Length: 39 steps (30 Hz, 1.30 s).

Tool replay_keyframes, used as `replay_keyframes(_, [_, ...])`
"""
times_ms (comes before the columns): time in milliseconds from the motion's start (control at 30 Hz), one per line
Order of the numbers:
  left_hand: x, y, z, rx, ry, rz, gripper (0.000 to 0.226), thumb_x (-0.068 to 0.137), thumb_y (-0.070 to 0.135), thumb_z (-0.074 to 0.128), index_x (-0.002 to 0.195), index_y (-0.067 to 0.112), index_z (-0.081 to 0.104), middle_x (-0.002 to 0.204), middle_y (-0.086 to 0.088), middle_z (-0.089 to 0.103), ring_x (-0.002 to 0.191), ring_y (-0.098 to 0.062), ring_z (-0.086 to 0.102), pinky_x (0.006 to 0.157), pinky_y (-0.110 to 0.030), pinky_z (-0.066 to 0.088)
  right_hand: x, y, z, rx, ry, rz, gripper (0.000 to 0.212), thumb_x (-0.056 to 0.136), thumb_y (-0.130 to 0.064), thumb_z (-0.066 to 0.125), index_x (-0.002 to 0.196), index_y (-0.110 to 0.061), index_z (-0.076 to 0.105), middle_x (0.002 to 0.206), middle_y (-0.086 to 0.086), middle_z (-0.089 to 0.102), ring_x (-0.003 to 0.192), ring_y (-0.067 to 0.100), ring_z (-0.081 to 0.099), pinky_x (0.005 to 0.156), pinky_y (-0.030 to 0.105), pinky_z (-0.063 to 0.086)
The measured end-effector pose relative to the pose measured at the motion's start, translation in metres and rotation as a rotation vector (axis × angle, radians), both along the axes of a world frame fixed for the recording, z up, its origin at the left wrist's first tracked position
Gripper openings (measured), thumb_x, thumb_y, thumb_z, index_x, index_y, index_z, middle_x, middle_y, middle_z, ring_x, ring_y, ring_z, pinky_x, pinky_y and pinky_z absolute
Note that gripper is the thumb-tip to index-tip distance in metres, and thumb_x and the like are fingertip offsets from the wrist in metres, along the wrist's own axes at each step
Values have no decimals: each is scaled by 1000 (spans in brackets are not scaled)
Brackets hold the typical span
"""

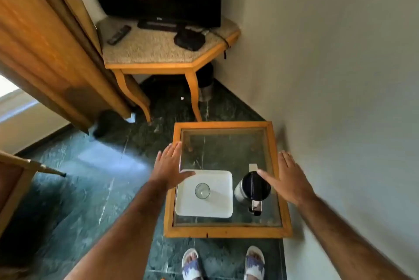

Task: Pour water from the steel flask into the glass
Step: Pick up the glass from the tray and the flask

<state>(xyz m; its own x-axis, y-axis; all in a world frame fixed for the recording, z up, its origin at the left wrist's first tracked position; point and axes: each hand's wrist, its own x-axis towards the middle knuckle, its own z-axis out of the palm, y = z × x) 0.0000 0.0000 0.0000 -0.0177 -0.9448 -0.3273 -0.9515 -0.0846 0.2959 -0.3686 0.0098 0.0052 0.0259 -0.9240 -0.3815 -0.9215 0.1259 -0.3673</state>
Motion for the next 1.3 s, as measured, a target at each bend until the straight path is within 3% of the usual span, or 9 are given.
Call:
replay_keyframes(167, [-3, 44, -100, 203, 103, 76, 122, 63, 58, 90, 161, 19, 28, 166, -2, 40, 154, -26, 36, 124, -58, 33, -6, 59, -91, 171, -196, -228, 128, 68, -102, 37, 164, -19, 15, 175, 2, 11, 159, 21, 14, 125, 51, 21])
replay_keyframes(300, [-17, 61, -153, 289, 180, 121, 129, 67, 44, 95, 166, 8, 20, 172, -10, 27, 159, -29, 26, 130, -46, 24, -6, 90, -136, 247, -377, -360, 109, 72, -94, 54, 159, -35, 29, 168, -8, 33, 153, 18, 32, 121, 56, 31])
replay_keyframes(467, [-30, 70, -202, 345, 322, 295, 125, 71, 31, 96, 167, 14, 18, 173, -7, 25, 159, -26, 27, 128, -38, 26, 13, 106, -130, 356, -736, -534, 72, 69, -90, 59, 120, -40, 71, 116, -26, 73, 112, -9, 59, 90, 16, 39])
replay_keyframes(567, [-35, 75, -232, 301, 444, 464, 116, 70, 27, 98, 164, 20, 31, 168, -1, 39, 151, -27, 42, 125, -45, 37, 22, 113, -137, 303, -867, -605, 57, 82, -74, 61, 112, -30, 80, 113, -17, 79, 111, -6, 65, 96, 22, 40])
replay_keyframes(700, [-44, 77, -263, 214, 632, 640, 89, 72, 12, 96, 150, 18, 53, 146, 0, 62, 136, -19, 57, 119, -46, 47, 32, 124, -154, 153, -1004, -733, 51, 86, -60, 69, 111, -17, 79, 112, -1, 81, 114, 10, 70, 100, 32, 45])
replay_keyframes(900, [-53, 77, -291, 109, 762, 698, 80, 71, 16, 96, 141, 25, 58, 136, 8, 66, 128, -17, 63, 111, -35, 53, 49, 128, -173, -73, -1119, -807, 58, 73, -76, 72, 95, -23, 80, 96, 6, 80, 104, 23, 73, 94, 32, 50])
replay_keyframes(1100, [-59, 77, -305, 46, 828, 724, 75, 74, 14, 94, 139, 26, 58, 137, 6, 66, 127, -20, 66, 111, -39, 55, 52, 120, -184, -169, -1300, -722, 38, 86, -64, 67, 81, -27, 66, 73, -5, 55, 75, 23, 44, 78, 31, 41])
replay_keyframes(1167, [-59, 75, -305, 38, 824, 700, 74, 75, 13, 94, 138, 26, 58, 137, 5, 67, 128, -21, 66, 111, -42, 54, 43, 112, -183, -219, -1360, -709, 26, 94, -48, 63, 74, -31, 65, 72, -10, 53, 72, 21, 40, 74, 33, 36])
replay_keyframes(1300, [-59, 71, -296, 17, 820, 683, 74, 75, 14, 94, 138, 27, 58, 136, 5, 68, 129, -24, 66, 110, -45, 55, 14, 97, -188, -281, -1426, -760, 41, 97, -19, 38, 66, -31, 61, 68, -14, 54, 67, 15, 41, 75, 31, 36])
